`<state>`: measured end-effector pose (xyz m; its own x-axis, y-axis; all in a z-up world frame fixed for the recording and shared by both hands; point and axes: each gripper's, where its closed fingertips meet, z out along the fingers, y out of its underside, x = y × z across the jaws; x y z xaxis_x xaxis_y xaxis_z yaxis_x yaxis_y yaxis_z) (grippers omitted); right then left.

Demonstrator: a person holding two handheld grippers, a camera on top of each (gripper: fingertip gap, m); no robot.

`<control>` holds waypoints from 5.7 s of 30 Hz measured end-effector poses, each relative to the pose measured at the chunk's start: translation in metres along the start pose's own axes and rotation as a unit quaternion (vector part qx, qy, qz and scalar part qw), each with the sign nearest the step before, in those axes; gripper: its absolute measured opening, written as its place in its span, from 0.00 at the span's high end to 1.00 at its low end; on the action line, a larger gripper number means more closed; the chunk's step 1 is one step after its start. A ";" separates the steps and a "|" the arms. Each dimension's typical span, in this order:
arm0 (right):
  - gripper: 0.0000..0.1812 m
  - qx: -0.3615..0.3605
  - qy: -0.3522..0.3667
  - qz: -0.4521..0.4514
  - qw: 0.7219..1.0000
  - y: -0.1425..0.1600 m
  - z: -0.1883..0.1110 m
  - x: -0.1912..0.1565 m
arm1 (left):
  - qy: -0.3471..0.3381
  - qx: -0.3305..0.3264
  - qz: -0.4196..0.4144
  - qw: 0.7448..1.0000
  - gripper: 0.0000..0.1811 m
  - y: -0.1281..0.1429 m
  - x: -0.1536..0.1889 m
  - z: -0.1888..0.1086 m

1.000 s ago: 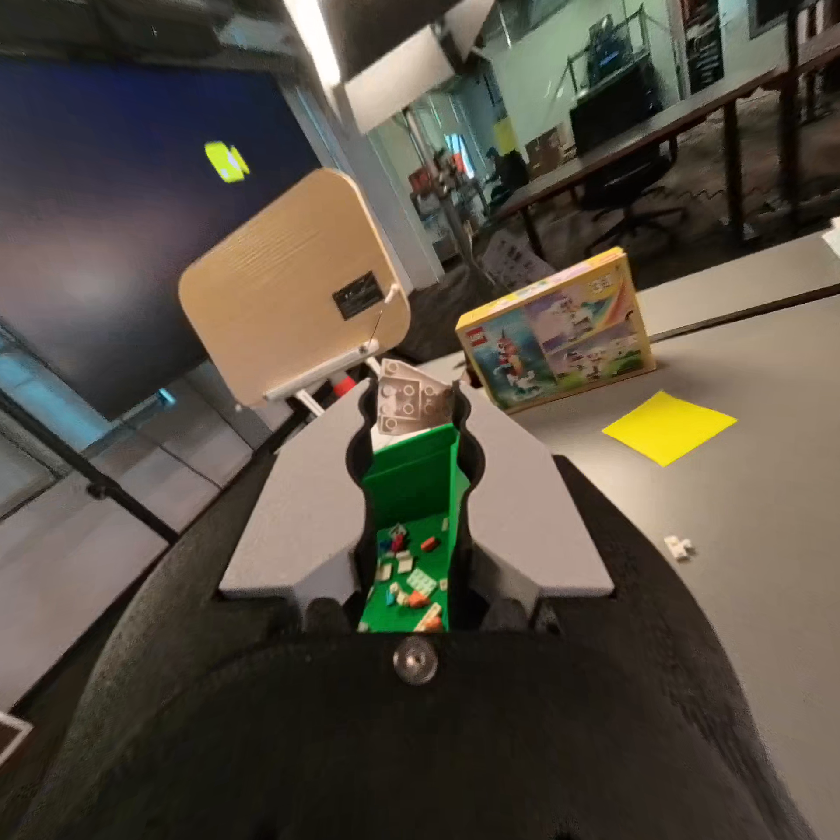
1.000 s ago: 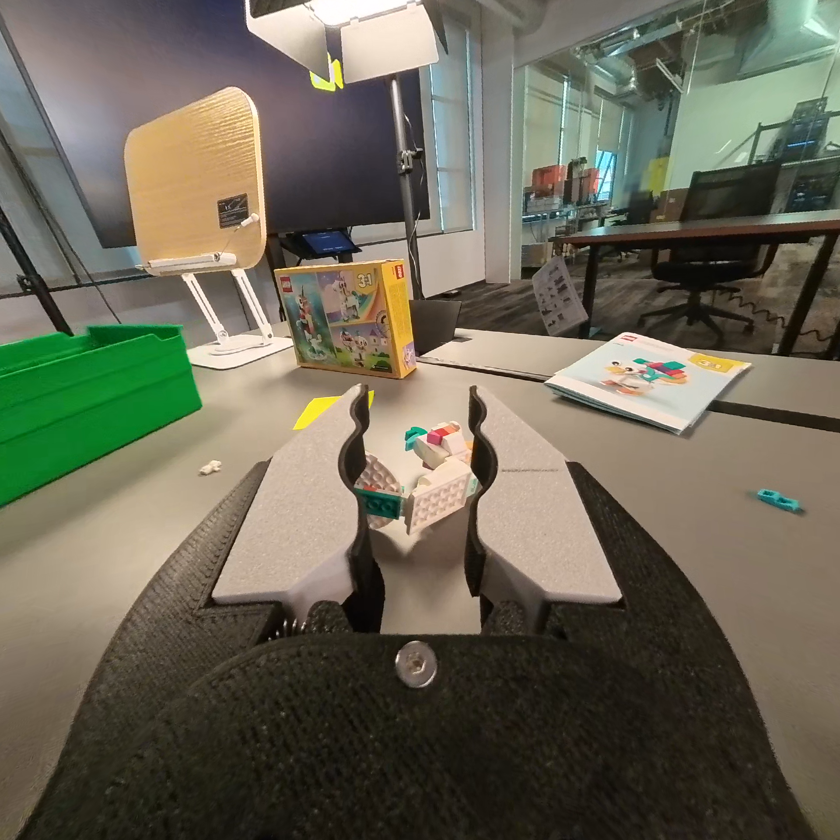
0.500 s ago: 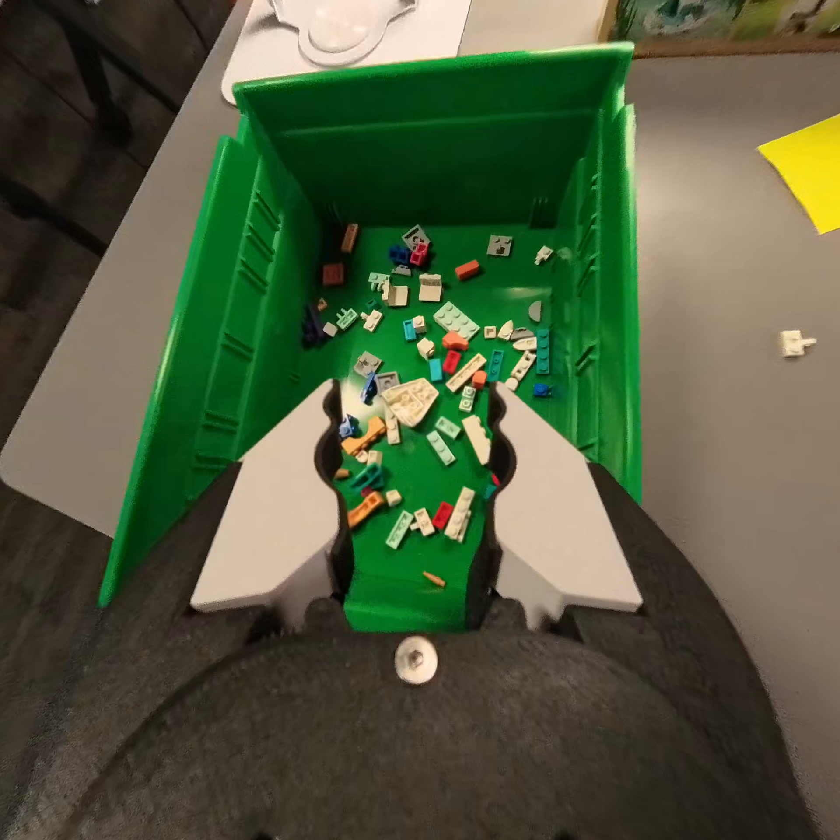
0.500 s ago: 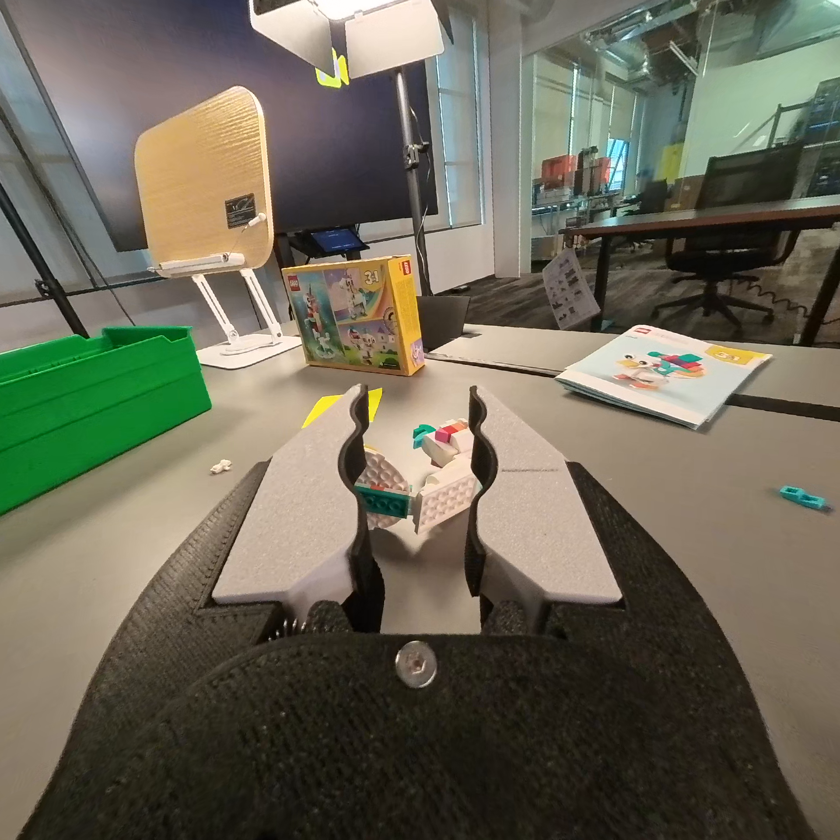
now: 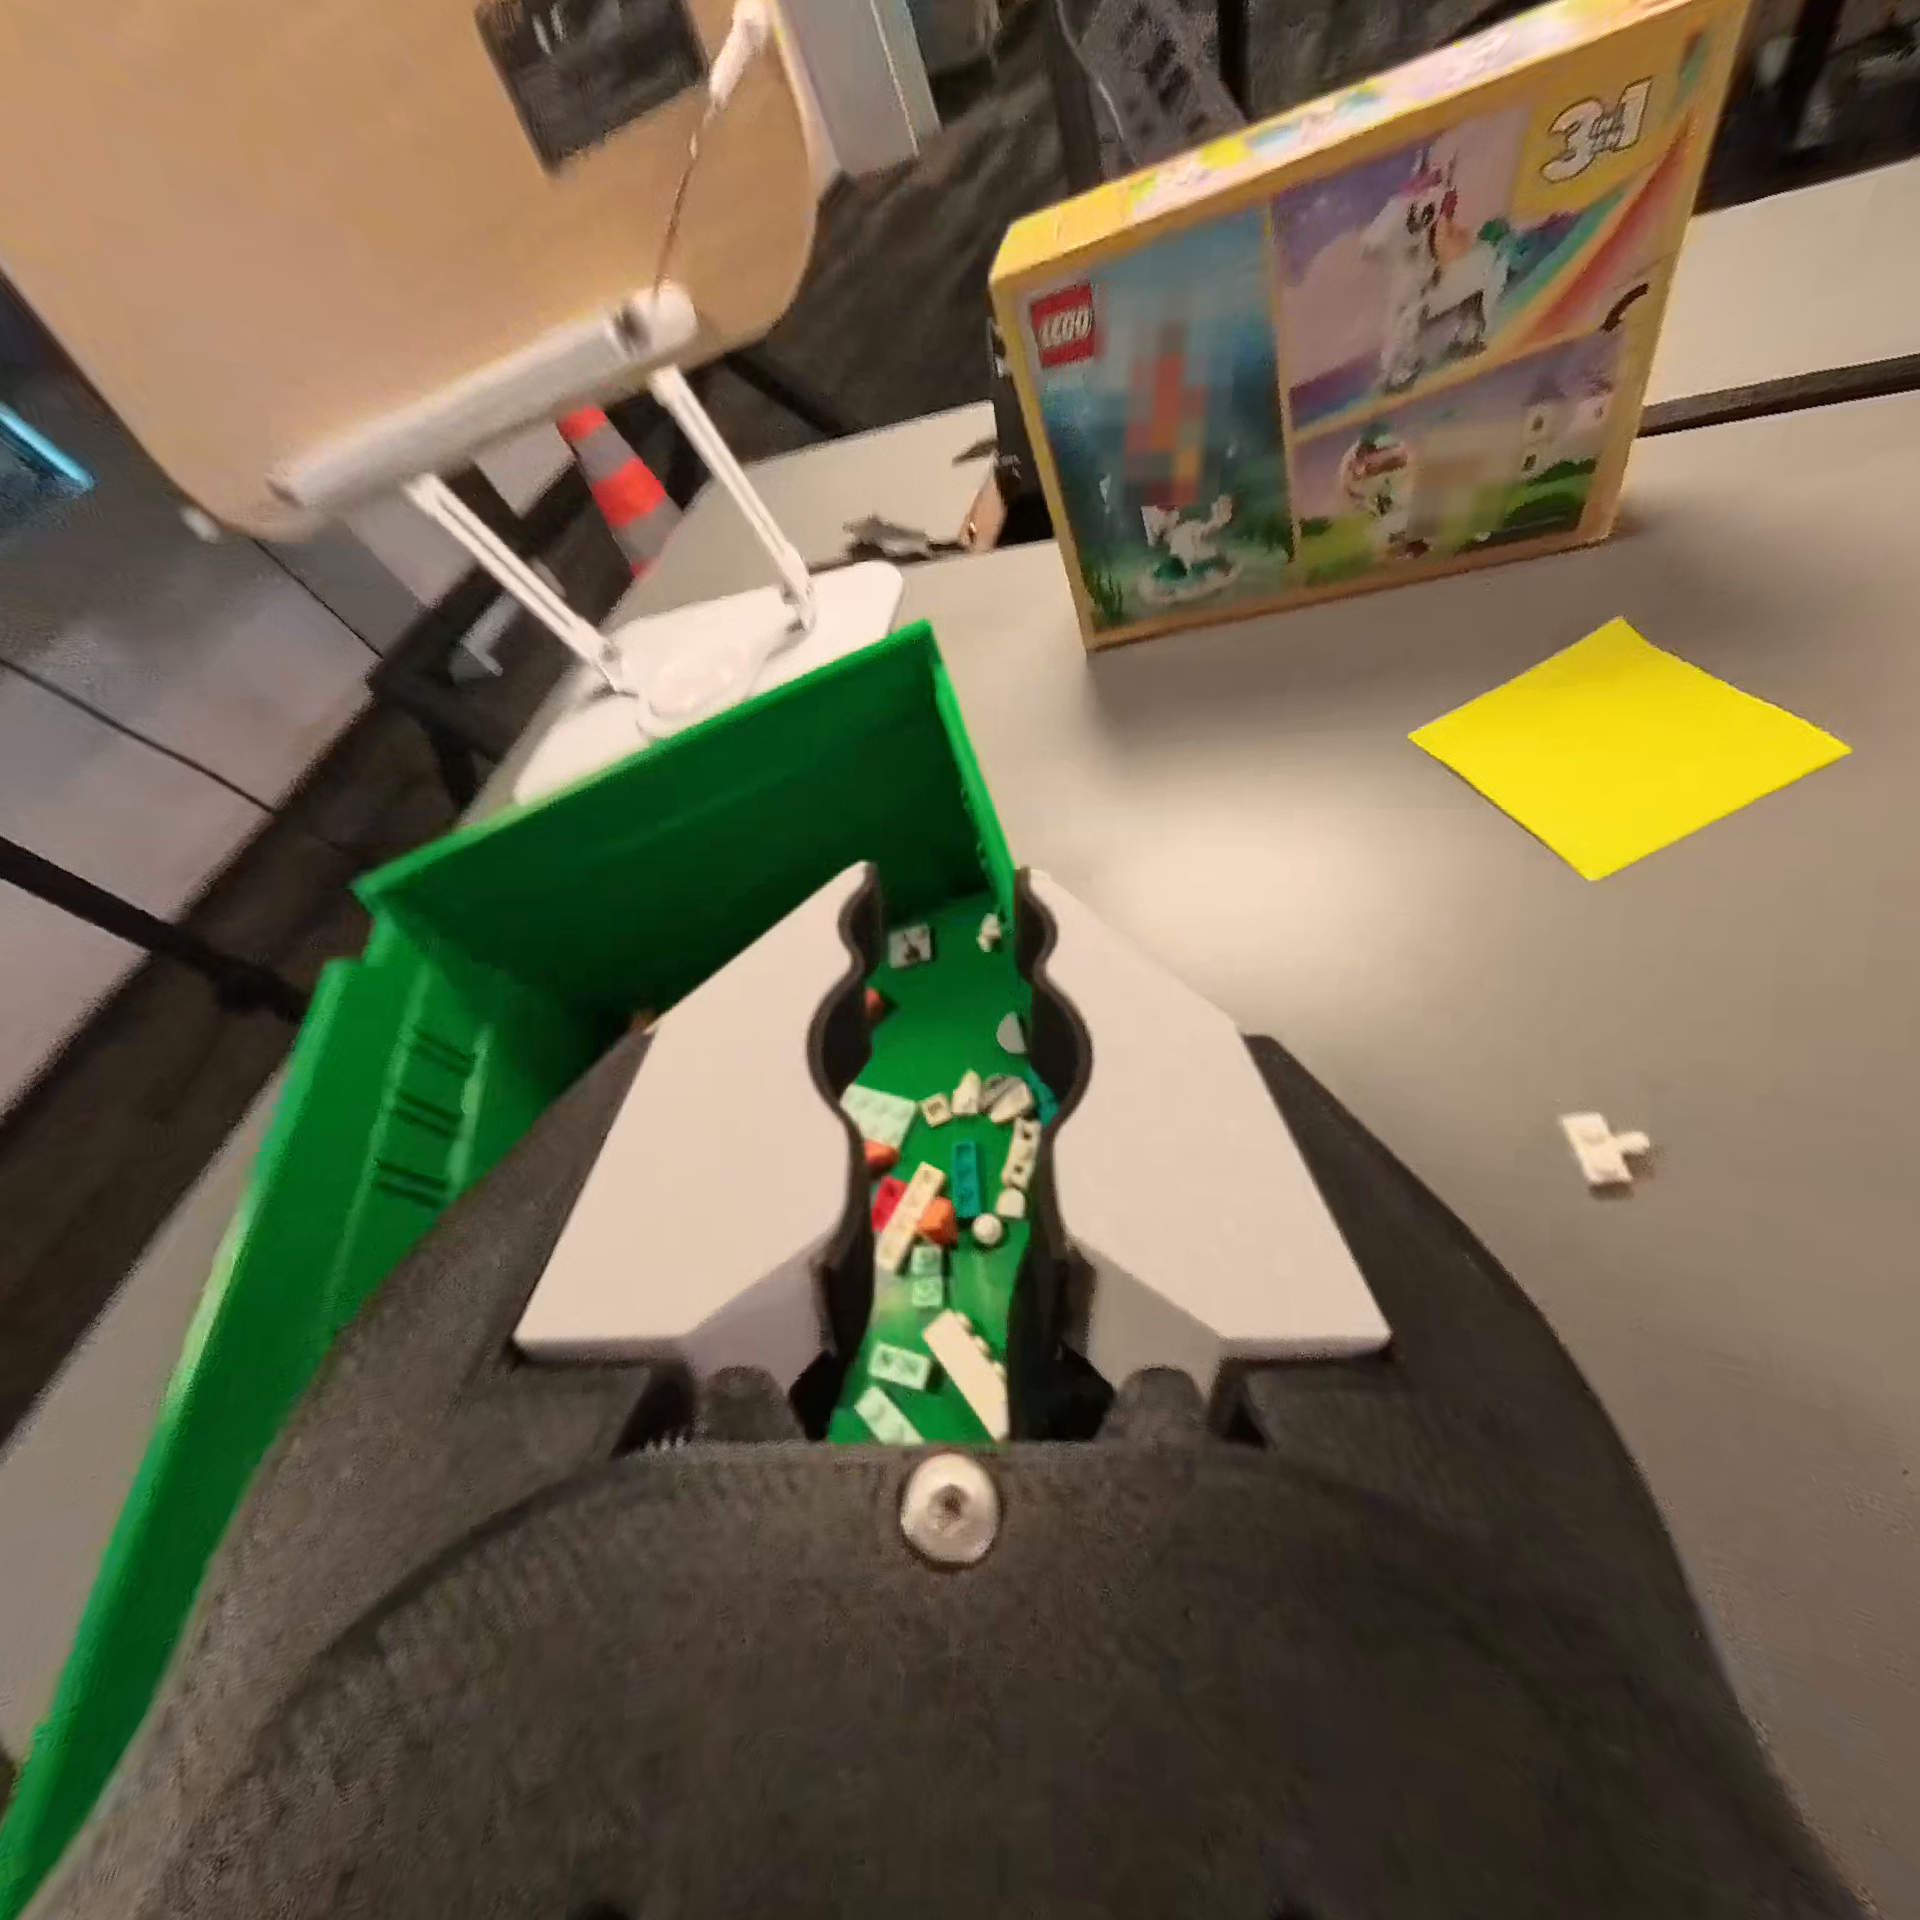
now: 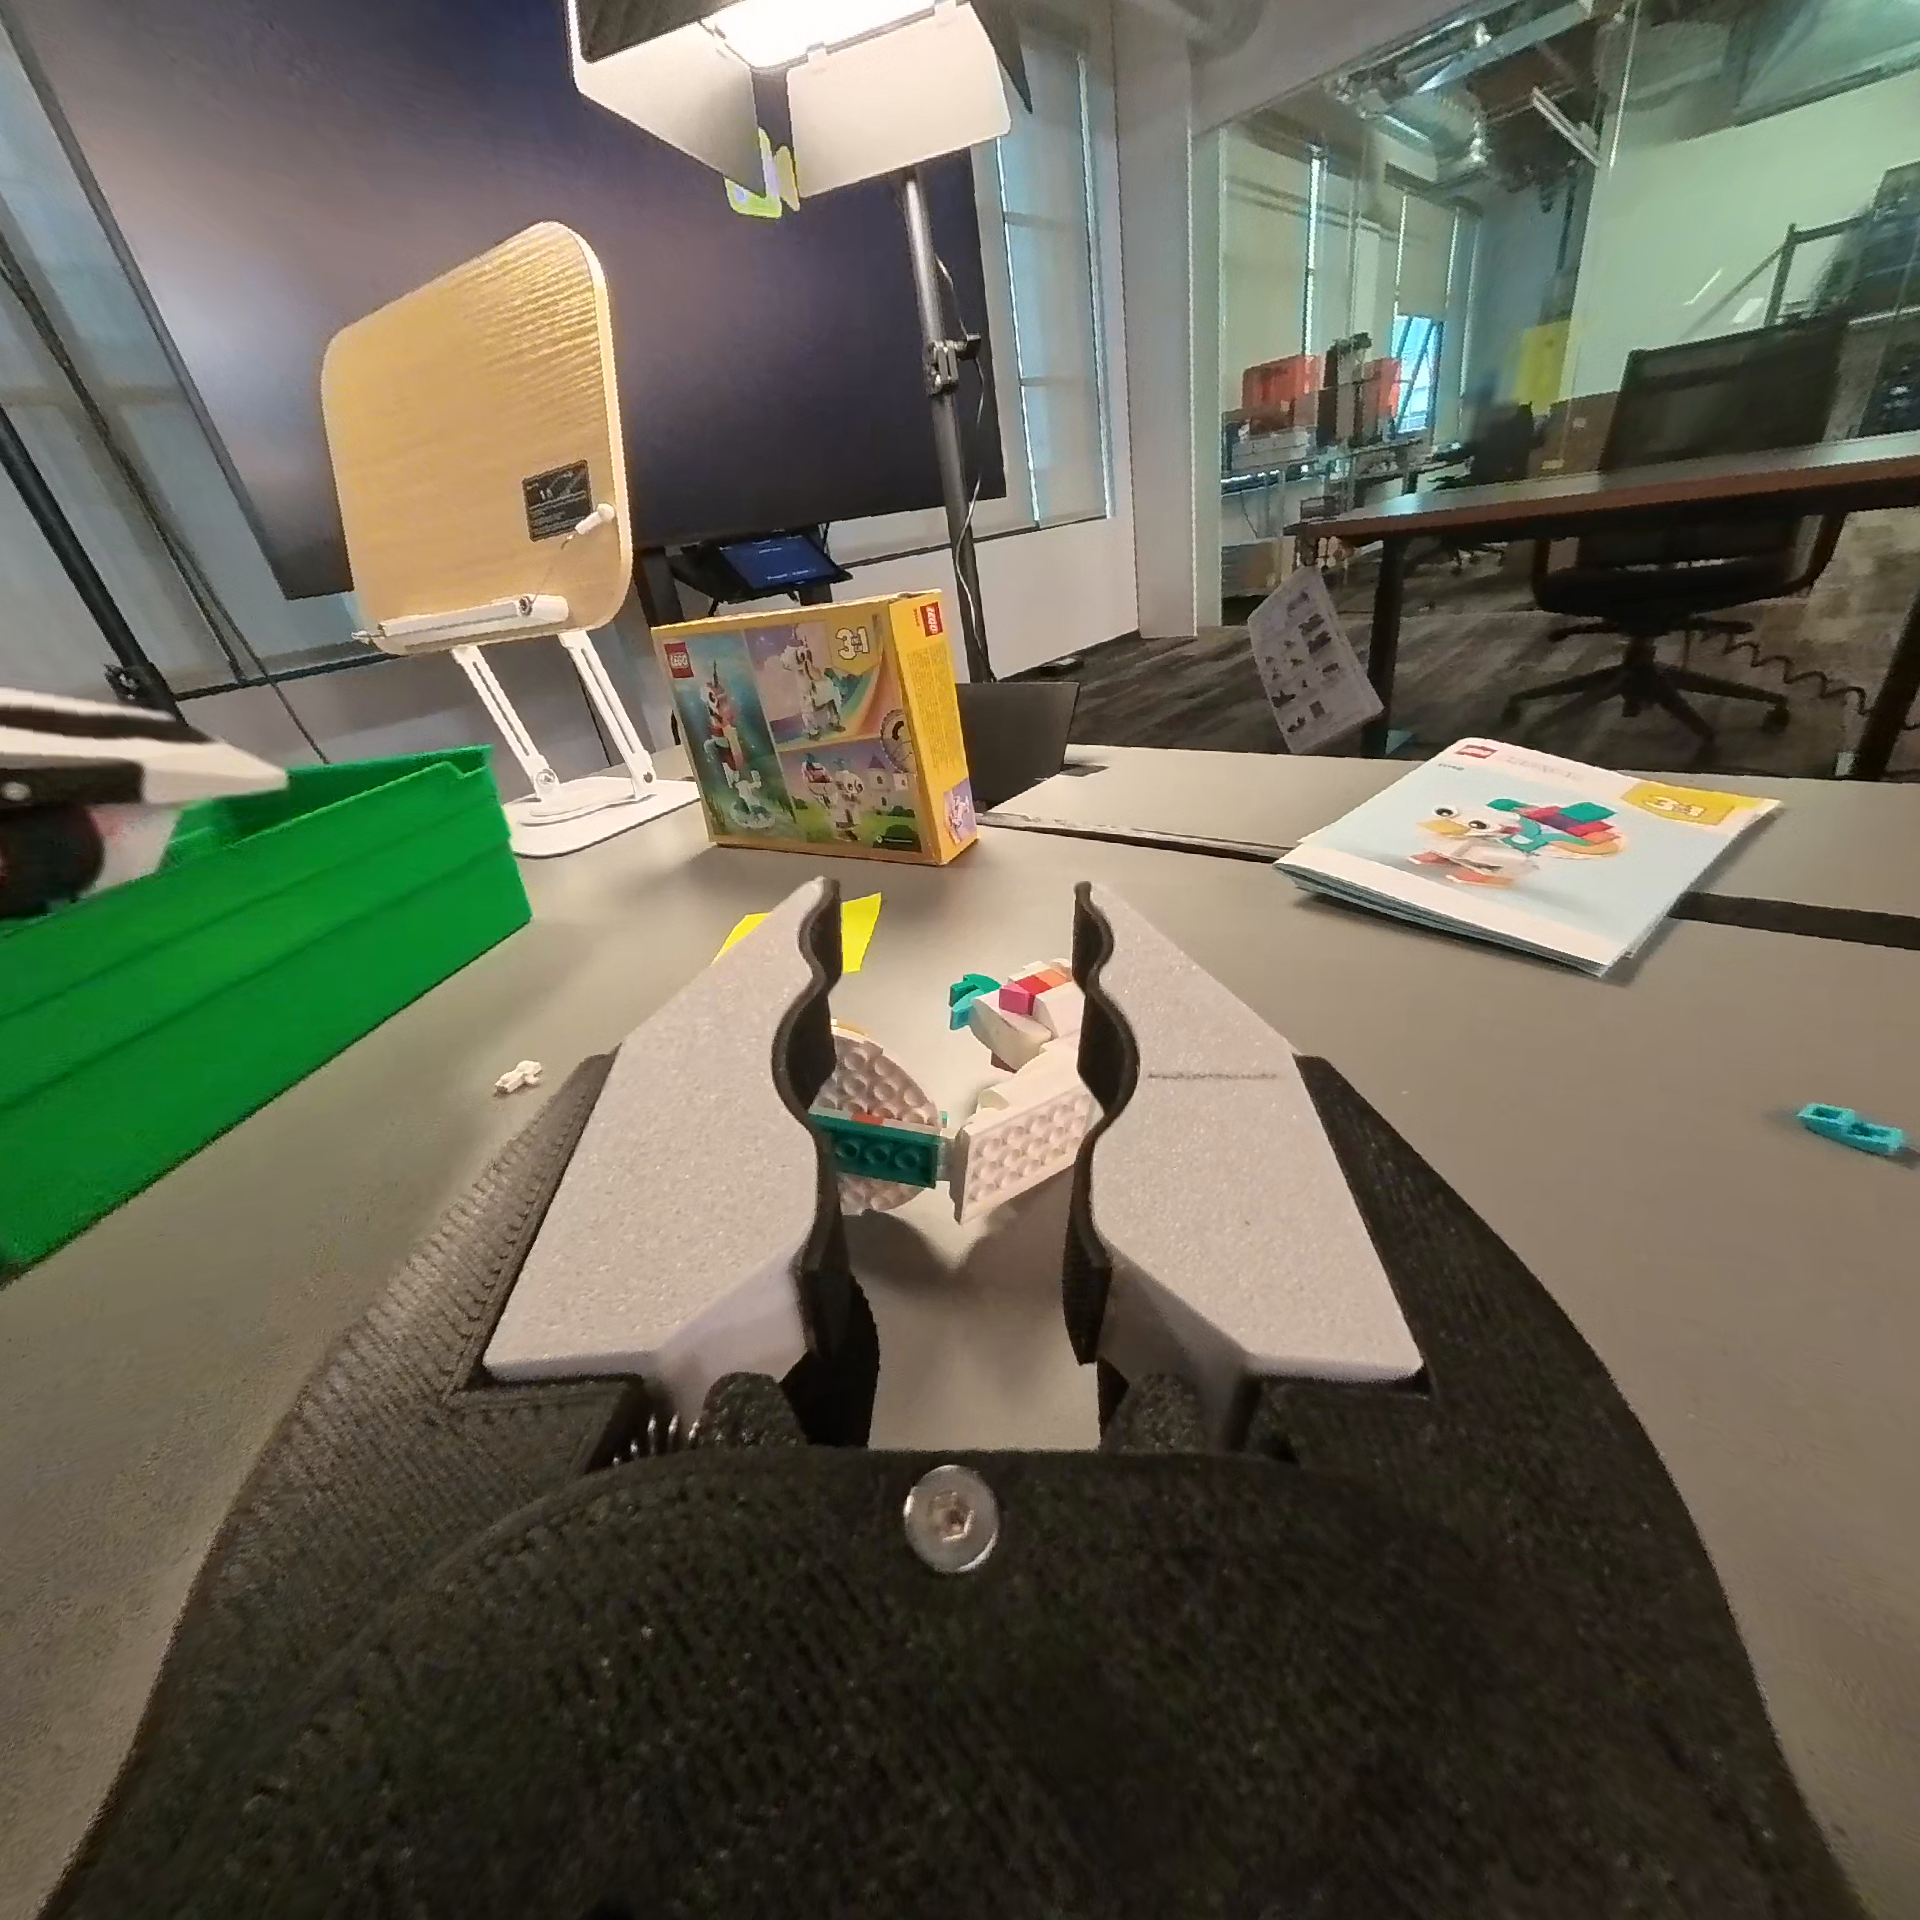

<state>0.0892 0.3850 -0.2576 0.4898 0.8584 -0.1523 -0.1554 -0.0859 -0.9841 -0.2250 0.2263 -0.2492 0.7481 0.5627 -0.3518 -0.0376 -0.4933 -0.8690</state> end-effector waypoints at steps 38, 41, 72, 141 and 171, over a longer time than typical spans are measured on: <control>0.77 0.002 -0.079 0.030 0.996 -0.002 0.005 -0.001 | 0.214 -0.123 0.005 0.969 0.85 0.071 0.158 -0.002; 0.77 0.002 -0.078 0.031 0.996 -0.002 0.006 0.000 | 0.217 -0.116 0.005 0.969 0.86 0.073 0.159 -0.007; 0.77 -0.001 -0.049 -0.017 0.999 -0.003 0.004 0.007 | 0.063 -0.213 -0.097 0.970 0.63 0.083 -0.039 -0.037; 0.97 -0.390 0.009 -0.094 0.916 0.071 0.017 0.203 | 0.504 0.129 0.310 0.796 0.90 0.028 0.305 -0.073; 0.85 -0.516 -0.479 -0.578 0.412 0.122 0.138 -0.334 | 0.494 0.144 0.313 0.799 0.90 0.028 0.309 -0.074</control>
<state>-0.2123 0.1575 -0.3144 -0.9158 0.3907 0.0927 0.3970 0.9156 0.0631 0.0542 0.3371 -0.3559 0.6763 -0.6012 -0.4258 -0.6526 -0.2208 -0.7248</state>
